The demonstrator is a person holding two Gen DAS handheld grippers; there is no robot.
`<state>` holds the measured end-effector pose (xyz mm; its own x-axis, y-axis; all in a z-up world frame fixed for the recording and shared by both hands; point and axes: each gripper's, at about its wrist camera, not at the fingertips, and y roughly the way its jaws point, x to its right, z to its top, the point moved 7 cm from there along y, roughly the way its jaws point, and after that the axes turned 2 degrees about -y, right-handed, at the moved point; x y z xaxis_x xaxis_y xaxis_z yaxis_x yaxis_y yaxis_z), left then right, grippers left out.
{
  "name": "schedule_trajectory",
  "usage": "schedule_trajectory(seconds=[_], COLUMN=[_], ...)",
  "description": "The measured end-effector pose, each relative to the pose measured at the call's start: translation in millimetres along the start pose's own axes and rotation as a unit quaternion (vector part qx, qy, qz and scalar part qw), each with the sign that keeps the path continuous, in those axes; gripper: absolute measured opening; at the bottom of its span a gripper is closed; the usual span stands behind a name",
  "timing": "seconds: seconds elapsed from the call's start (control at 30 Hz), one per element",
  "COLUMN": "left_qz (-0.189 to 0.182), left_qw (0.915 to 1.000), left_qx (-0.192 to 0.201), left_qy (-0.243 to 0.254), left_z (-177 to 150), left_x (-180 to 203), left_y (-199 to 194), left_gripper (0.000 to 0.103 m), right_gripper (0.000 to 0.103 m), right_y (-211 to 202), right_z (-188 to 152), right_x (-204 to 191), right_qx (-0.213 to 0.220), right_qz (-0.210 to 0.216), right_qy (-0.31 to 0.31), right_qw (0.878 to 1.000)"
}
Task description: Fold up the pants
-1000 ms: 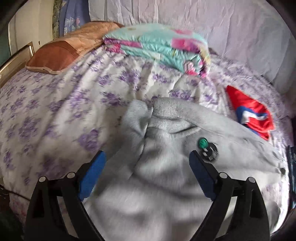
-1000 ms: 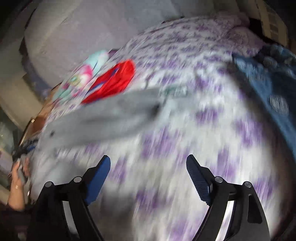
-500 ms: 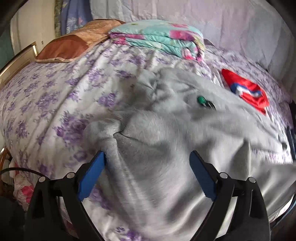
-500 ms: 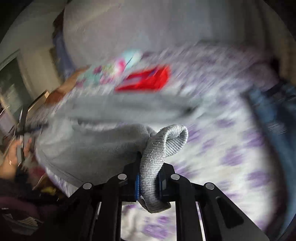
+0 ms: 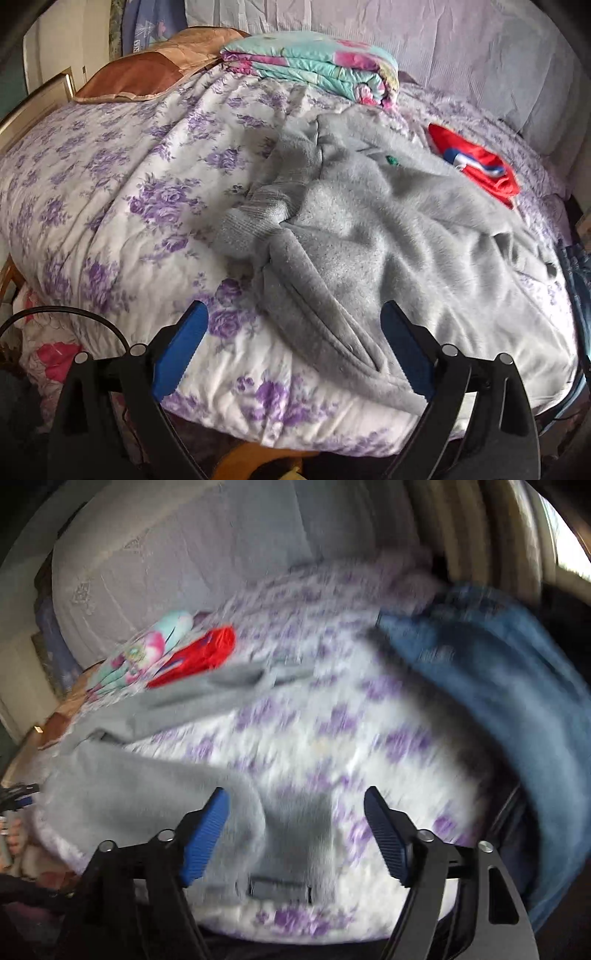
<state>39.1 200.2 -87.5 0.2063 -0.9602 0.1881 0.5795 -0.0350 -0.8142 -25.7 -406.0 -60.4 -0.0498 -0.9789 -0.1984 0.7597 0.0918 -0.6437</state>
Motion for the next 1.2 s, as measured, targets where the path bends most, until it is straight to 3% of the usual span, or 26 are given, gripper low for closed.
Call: schedule_trajectory(seconds=[0.1,0.17,0.2,0.3,0.33,0.37,0.4,0.5,0.57,0.63,0.7,0.73,0.77,0.87,0.93,1.07,1.2], left_qz=[-0.016,-0.002,0.014,0.004,-0.012,-0.044,-0.068,-0.059,-0.058,-0.033,0.008,0.014,0.015,0.028,0.036,0.026,-0.014], left_qw=[0.9998,0.9996,0.9995,1.0000,0.9998,0.9987,0.9975,0.9970,0.9974,0.9989,0.9997,0.9998,0.9999,0.9996,0.9982,0.9913,0.9937], left_qx=[-0.007,-0.019,-0.017,0.004,0.007,0.005,0.006,0.046,0.042,0.029,-0.004,-0.010,-0.005,0.009,0.048,0.129,0.106], left_qy=[0.000,0.020,0.022,-0.005,-0.017,-0.025,-0.018,0.017,0.011,0.015,0.021,0.010,-0.002,-0.006,-0.007,-0.005,0.033], left_z=[-1,-2,-1,6,8,10,12,11,4,-7,-18,-20,-21,-13,-1,40,62], left_x=[11,18,18,16,15,19,26,32,26,16,1,-6,-12,-16,-21,-10,41], left_y=[17,38,48,53,52,48,39,2,-13,-13,13,22,26,11,-15,-60,-33], left_gripper=[0.093,0.095,0.095,0.092,0.063,0.043,0.018,0.015,0.015,0.020,0.037,0.057,0.064,0.073,0.077,0.091,0.091], right_gripper=[0.083,0.083,0.083,0.081,0.056,0.020,0.019,0.012,0.012,0.015,0.027,0.033,0.041,0.061,0.075,0.078,0.078], right_y=[11,23,31,44,46,50,53,42,34,40,47,48,46,22,-1,4,59], right_z=[3,-3,-7,-25,-29,-33,-36,-32,-29,-33,-36,-34,-31,-3,21,57,86], right_x=[-6,-11,-15,-26,-29,-35,-38,-39,-38,-37,-35,-34,-34,-32,-38,-83,-155], right_qx=[-0.013,-0.042,-0.055,-0.075,-0.074,-0.079,-0.081,-0.071,-0.070,-0.093,-0.100,-0.099,-0.095,-0.033,0.022,0.043,0.017], right_qz=[0.006,0.024,0.031,0.028,0.024,0.030,0.030,0.031,0.030,0.033,0.029,0.034,0.031,-0.012,-0.024,0.031,0.092], right_qy=[-0.004,0.013,0.018,0.004,-0.008,-0.030,-0.044,-0.062,-0.067,-0.070,-0.068,-0.061,-0.056,-0.056,-0.064,-0.104,-0.146], right_qw=[1.000,0.999,0.998,0.997,0.997,0.996,0.995,0.995,0.995,0.993,0.992,0.993,0.993,0.998,0.997,0.993,0.985])
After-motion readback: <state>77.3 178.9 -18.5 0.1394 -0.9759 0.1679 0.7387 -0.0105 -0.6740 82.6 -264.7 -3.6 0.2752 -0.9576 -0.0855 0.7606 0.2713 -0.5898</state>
